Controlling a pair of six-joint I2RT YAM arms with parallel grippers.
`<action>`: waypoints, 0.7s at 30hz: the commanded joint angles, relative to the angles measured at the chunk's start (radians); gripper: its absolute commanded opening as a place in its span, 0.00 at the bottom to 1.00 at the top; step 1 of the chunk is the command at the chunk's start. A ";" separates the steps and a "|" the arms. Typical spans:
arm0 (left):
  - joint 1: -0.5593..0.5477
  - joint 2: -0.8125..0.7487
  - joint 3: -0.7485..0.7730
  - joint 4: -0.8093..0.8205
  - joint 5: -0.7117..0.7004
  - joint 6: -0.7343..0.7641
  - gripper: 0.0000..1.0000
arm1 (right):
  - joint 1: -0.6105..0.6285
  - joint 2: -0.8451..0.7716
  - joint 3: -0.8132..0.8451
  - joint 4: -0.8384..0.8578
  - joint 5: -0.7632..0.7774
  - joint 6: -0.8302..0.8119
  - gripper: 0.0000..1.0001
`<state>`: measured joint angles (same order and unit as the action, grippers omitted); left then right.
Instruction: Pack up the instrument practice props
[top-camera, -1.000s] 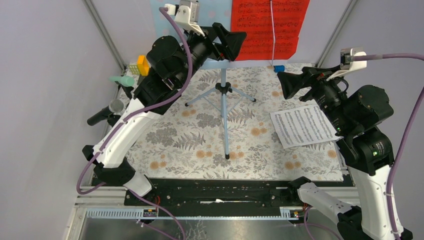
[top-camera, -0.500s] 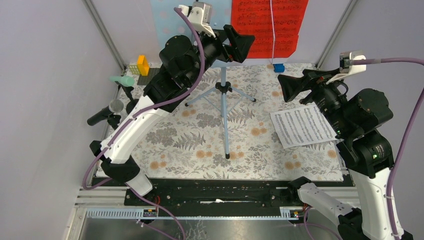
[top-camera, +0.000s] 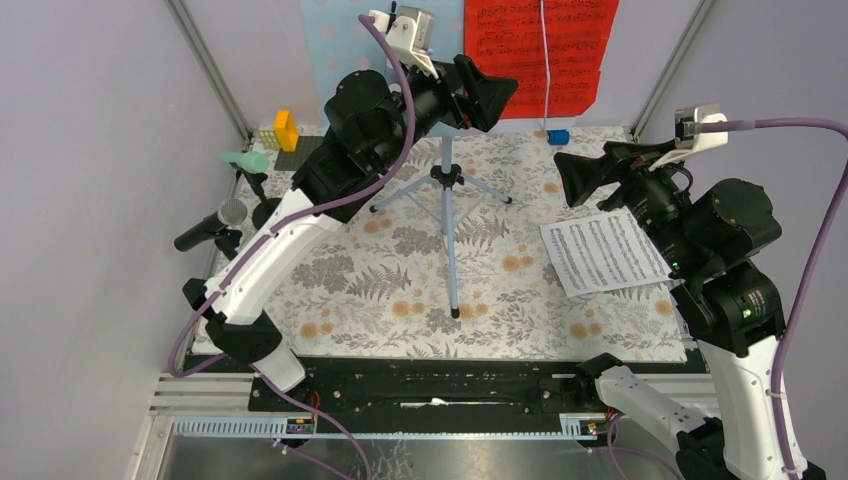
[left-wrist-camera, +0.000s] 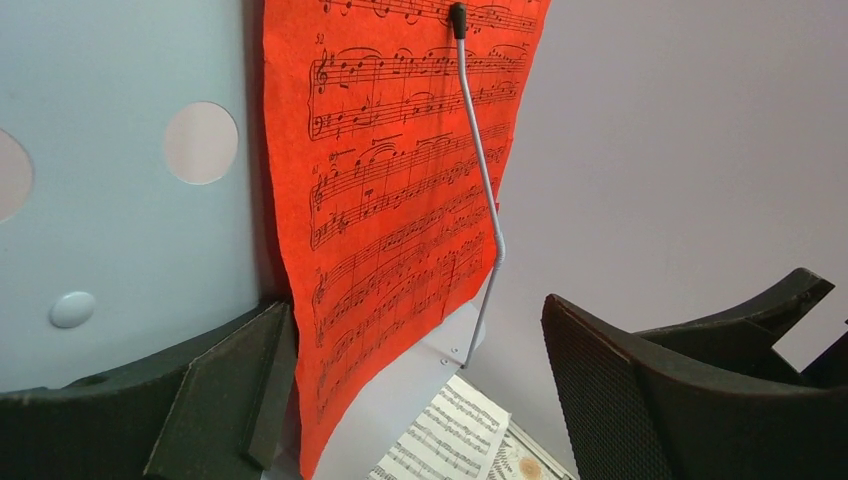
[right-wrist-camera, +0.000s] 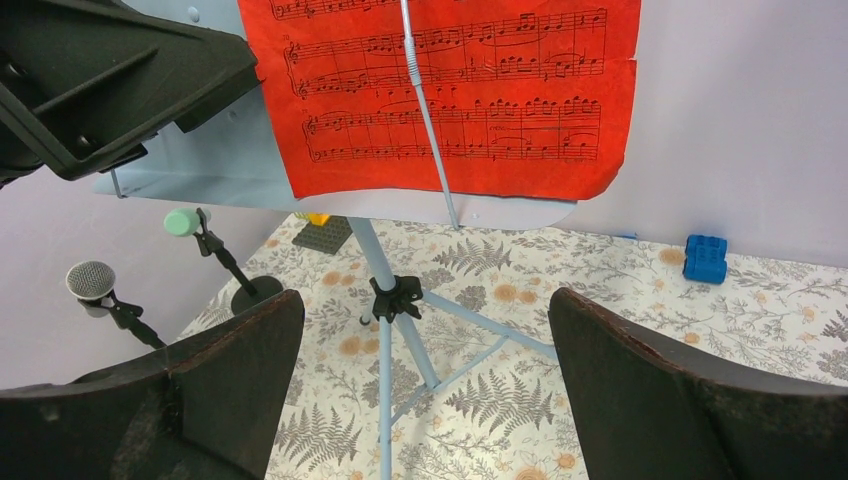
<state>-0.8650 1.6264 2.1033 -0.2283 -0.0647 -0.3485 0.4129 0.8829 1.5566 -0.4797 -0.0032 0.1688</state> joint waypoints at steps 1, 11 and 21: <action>0.004 -0.004 -0.009 0.083 0.046 -0.006 0.91 | 0.007 -0.007 0.000 0.044 -0.016 -0.011 1.00; 0.006 0.023 0.014 0.112 0.047 -0.001 0.72 | 0.007 -0.002 -0.001 0.054 -0.018 0.000 1.00; 0.006 0.062 0.019 0.120 0.016 0.006 0.52 | 0.007 0.018 0.016 0.081 0.031 0.019 1.00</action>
<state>-0.8639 1.6867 2.0922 -0.1631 -0.0341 -0.3485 0.4129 0.8864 1.5547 -0.4568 -0.0078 0.1799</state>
